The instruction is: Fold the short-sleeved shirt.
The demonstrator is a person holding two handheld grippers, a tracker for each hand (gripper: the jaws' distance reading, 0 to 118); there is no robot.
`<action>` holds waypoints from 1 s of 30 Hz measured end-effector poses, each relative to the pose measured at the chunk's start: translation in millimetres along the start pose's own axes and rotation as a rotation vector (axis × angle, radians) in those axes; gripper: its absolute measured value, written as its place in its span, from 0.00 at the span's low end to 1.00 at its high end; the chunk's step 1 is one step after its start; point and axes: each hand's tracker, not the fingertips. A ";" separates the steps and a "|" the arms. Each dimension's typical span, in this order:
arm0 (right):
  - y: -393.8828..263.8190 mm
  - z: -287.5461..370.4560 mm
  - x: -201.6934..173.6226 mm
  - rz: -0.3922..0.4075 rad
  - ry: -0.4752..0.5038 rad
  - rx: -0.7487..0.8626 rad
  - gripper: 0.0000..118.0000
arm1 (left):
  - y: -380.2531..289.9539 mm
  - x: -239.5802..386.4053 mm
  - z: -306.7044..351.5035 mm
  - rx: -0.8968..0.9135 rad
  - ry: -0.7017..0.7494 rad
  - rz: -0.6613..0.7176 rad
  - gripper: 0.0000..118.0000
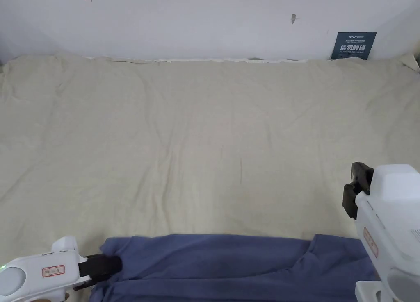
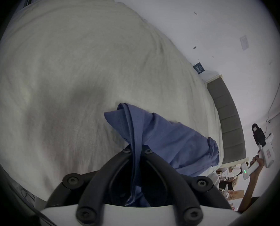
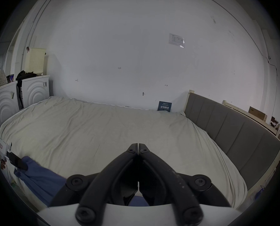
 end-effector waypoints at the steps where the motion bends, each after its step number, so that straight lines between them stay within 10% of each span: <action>1: 1.0 0.2 1.2 -0.002 -0.001 0.003 0.01 | 3.5 1.1 7.7 0.011 0.001 0.002 0.07; 15: 5.9 13.6 18.9 -0.032 0.015 0.050 0.01 | 22.8 15.7 72.5 0.113 0.157 -0.029 0.06; 30: 1.5 34.6 53.7 -0.069 -0.015 0.072 0.01 | -32.4 219.0 -75.3 -0.170 -0.021 -0.280 0.06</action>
